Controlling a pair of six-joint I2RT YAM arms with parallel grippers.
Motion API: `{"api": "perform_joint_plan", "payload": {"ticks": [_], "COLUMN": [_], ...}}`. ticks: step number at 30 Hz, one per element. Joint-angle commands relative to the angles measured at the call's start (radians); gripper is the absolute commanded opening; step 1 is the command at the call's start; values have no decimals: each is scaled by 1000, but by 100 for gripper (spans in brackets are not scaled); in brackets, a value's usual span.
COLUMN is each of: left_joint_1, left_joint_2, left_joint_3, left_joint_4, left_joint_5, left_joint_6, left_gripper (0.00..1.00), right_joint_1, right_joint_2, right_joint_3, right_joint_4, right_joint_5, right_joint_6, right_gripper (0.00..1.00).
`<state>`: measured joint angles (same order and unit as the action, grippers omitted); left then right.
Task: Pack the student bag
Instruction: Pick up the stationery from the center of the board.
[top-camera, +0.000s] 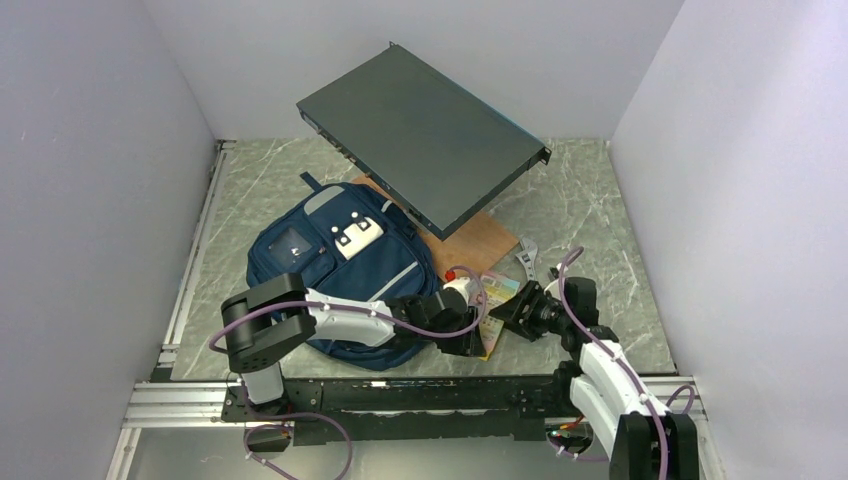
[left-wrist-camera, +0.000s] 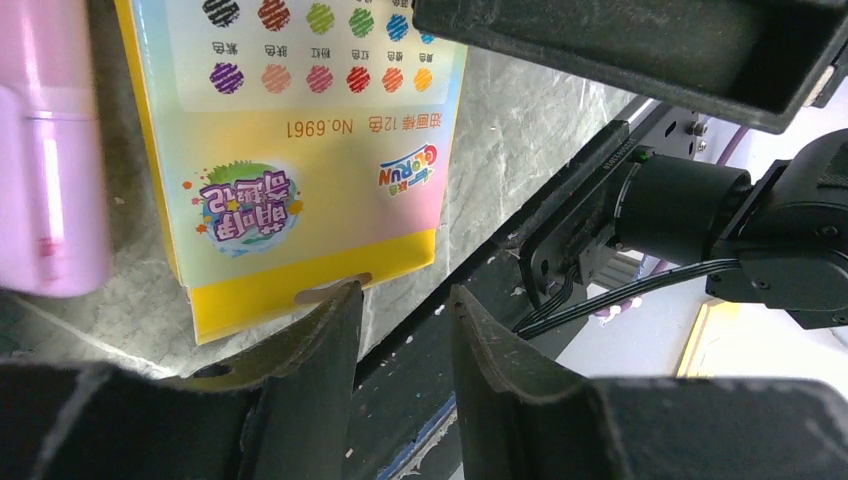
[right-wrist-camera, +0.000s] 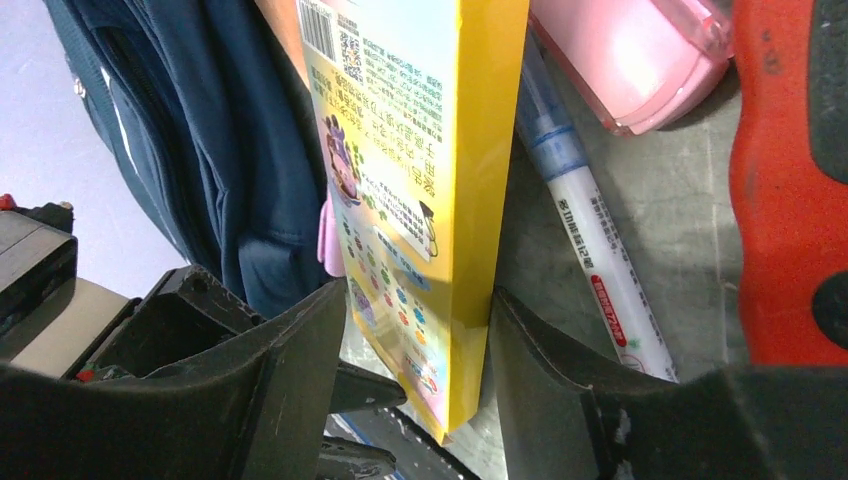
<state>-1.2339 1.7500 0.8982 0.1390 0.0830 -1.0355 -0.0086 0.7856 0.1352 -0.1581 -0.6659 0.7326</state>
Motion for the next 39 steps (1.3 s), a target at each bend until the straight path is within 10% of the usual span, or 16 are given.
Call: {"api": "perform_joint_plan", "payload": {"ticks": [1, 14, 20, 32, 39], "left_joint_1": [2, -10, -9, 13, 25], "left_joint_2": [-3, -273, -484, -668, -512], "left_joint_3": [-13, -38, -19, 70, 143], "left_joint_4": [59, -6, -283, -885, -989], "left_joint_5": [12, 1, -139, -619, -727], "left_joint_6": [-21, 102, 237, 413, 492], "left_gripper": [42, 66, 85, 98, 93], "right_joint_1": [2, 2, 2, 2, 3], "right_joint_2": [-21, -1, 70, -183, -199], "right_joint_3": [-47, -179, -167, 141, 125], "right_joint_4": [212, 526, 645, -77, -55], "right_joint_5": [-41, 80, 5, -89, -301], "right_joint_6": [92, 189, 162, 13, 120], "right_gripper": [57, 63, 39, 15, 2]}}
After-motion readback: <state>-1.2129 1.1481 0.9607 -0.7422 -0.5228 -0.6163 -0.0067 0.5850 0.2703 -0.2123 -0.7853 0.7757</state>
